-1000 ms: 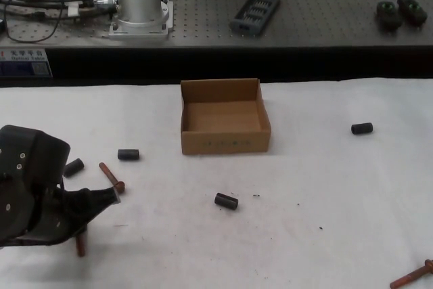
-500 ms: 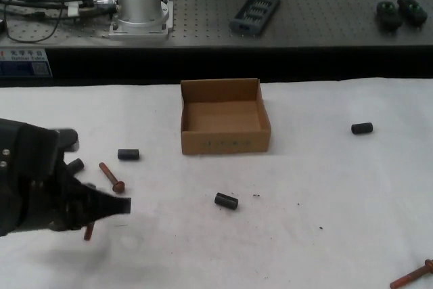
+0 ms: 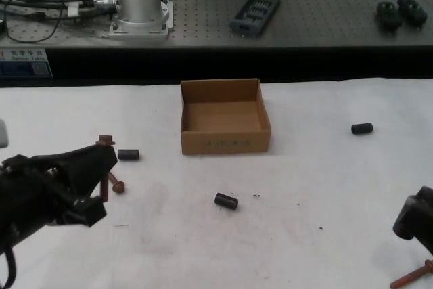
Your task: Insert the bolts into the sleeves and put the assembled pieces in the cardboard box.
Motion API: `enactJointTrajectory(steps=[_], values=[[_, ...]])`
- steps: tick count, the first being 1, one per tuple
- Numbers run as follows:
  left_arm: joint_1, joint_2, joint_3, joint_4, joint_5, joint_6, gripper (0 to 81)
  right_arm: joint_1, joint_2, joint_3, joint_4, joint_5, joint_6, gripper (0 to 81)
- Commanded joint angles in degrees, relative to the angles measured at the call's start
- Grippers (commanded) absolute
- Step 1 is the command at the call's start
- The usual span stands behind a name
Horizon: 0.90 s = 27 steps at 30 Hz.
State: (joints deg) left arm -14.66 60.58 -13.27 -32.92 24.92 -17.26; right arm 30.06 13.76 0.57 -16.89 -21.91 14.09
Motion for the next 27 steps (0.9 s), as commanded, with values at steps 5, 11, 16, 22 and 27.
enactJointTrajectory(steps=[5, 11, 16, 22, 27], values=[[-1.4, -1.7, 4.1, -22.0, 8.0, -4.3, 0.6, 0.1, 10.5, -0.6, -9.6, 0.4, -5.0, 6.6], [-5.8, -1.7, 4.1, -24.1, 9.0, 3.5, 0.6, 0.1, 31.0, -0.6, -31.2, -6.2, -5.0, 6.6], [-8.7, -1.7, 4.1, -24.2, 8.8, 7.4, 0.6, 2.4, 53.2, -5.6, -42.1, -9.2, -5.4, 6.6], [-8.9, -1.5, 4.1, -24.2, 5.3, 7.4, 0.6, 7.4, 73.8, -11.5, -57.9, -12.6, -7.9, 6.6], [-9.1, 2.7, 4.1, -29.6, 2.7, 6.4, 0.6, 9.5, 85.3, -15.2, -71.6, -14.1, -14.1, 6.6]])
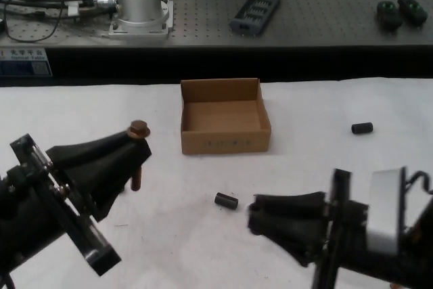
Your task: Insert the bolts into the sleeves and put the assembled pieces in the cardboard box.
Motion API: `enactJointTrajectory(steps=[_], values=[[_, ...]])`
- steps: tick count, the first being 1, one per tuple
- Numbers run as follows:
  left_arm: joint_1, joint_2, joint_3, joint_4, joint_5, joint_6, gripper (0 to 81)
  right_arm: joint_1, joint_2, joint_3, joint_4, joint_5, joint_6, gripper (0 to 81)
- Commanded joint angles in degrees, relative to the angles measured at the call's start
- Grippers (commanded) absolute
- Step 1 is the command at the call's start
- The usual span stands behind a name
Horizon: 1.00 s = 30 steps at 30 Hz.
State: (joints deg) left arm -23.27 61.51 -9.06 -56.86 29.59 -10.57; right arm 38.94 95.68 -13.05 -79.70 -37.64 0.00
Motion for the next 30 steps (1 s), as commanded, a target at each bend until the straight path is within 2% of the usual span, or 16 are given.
enactJointTrajectory(steps=[1, 10, 17, 23, 28, 30], values=[[-0.9, 3.1, -0.1, -7.5, -2.0, -1.2, 0.6, 0.6, 4.6, -2.2, -9.3, 1.0, 0.0, 6.6], [-6.9, 15.9, -0.1, -24.1, -0.8, -1.9, 0.6, 0.6, 9.2, -6.4, -7.5, -4.9, 3.4, 6.6], [-9.4, 22.7, -0.1, -32.1, 3.0, -4.2, 0.6, 0.8, 9.2, -7.0, -3.5, -8.4, 2.5, 6.6], [-10.5, 25.3, -0.3, -32.1, 4.4, -3.3, 0.6, 3.7, 9.2, -7.1, -1.9, -7.6, -3.6, 6.6], [-10.4, 26.7, -1.6, -32.1, -3.3, 2.3, 0.6, 3.6, 9.2, -8.5, -1.0, -3.2, -8.3, 6.6], [-10.0, 27.0, -3.2, -32.1, -3.4, 2.4, 0.6, 2.6, 9.2, -9.8, -0.1, -1.4, -9.4, 6.6]])
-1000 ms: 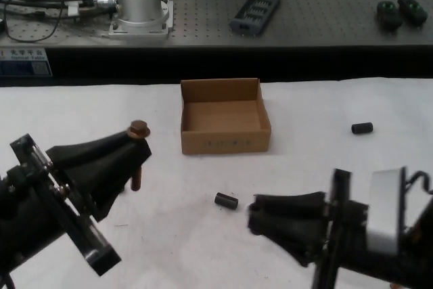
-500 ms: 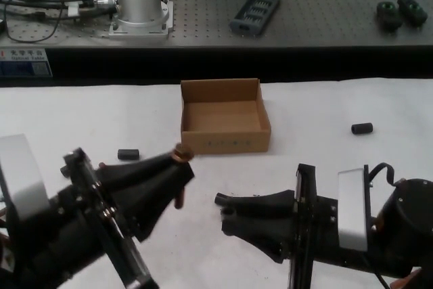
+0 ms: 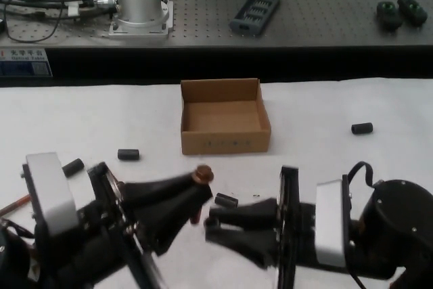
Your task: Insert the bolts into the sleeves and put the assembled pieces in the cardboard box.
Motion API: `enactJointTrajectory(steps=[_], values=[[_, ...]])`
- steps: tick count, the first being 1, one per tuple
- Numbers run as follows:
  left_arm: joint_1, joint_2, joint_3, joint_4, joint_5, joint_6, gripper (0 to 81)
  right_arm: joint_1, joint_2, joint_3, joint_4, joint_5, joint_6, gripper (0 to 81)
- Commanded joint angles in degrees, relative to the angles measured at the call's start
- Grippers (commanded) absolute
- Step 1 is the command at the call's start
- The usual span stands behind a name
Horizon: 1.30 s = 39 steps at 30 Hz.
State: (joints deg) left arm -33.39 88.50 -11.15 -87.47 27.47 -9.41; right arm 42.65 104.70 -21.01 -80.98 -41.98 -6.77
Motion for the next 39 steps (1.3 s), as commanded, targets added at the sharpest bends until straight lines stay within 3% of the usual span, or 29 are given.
enactJointTrajectory(steps=[1, 14, 24, 39], values=[[0.3, 0.2, -2.0, -1.5, -1.3, 1.2, 0.6, -1.6, 0.2, -2.8, 1.8, 2.8, -2.7, 6.6], [3.5, 7.5, -11.7, -1.5, -1.8, -1.3, 0.6, -6.7, 0.7, -9.4, 8.6, 1.6, -4.6, 6.6], [3.5, 9.5, -13.4, -1.5, -2.4, -10.6, 0.6, -8.2, 0.8, -9.5, 8.5, 0.8, 4.7, 6.6], [3.5, 9.5, -13.5, -1.5, 5.4, -12.6, 0.6, -9.5, 0.8, -10.2, 2.4, -11.8, 16.6, 6.6]])
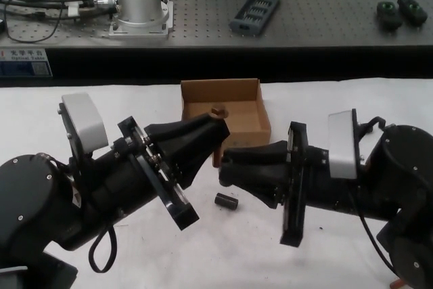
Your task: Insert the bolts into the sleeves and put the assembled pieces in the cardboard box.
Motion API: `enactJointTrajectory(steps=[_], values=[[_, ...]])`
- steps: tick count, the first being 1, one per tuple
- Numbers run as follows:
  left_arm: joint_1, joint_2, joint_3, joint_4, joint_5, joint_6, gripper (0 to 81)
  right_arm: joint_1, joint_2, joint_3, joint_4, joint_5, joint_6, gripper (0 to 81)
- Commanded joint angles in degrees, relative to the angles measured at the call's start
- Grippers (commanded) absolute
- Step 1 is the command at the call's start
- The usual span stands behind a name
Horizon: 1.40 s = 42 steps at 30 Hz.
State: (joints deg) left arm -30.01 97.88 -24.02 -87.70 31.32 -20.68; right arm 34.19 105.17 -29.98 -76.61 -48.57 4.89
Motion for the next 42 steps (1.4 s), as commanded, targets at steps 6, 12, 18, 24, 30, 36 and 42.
enactJointTrajectory(steps=[6, 12, 18, 24, 30, 36, 42], values=[[0.2, 0.1, -1.2, -1.3, 1.6, -1.3, 0.6, -1.0, 0.3, -1.4, -2.2, -7.7, 6.1, 6.6], [0.2, 0.1, -2.1, -1.3, 2.9, -2.9, 0.6, -1.2, 0.3, -1.4, -2.2, -9.0, 6.7, 6.6], [0.2, 0.1, -2.3, -1.3, 5.2, -2.9, 0.6, -1.5, 0.3, -1.7, -2.2, -11.7, 6.9, 6.6], [0.2, 0.1, -2.3, -1.3, 5.3, -4.1, 0.6, -1.6, 0.3, -1.7, -2.2, -12.9, 6.9, 6.6], [0.2, 0.1, -2.3, -1.3, 5.4, -6.5, 0.6, -2.0, 0.3, -1.7, -4.0, -14.2, 7.4, 6.6], [0.2, 0.1, -2.3, -1.3, 8.1, -7.4, 0.6, -2.2, 0.3, -1.7, -8.7, -15.7, 11.9, 6.6], [0.2, 0.1, -1.9, -1.3, 8.0, -9.4, 0.6, -2.2, 0.3, -1.7, -8.6, -15.6, 12.2, 6.6]])
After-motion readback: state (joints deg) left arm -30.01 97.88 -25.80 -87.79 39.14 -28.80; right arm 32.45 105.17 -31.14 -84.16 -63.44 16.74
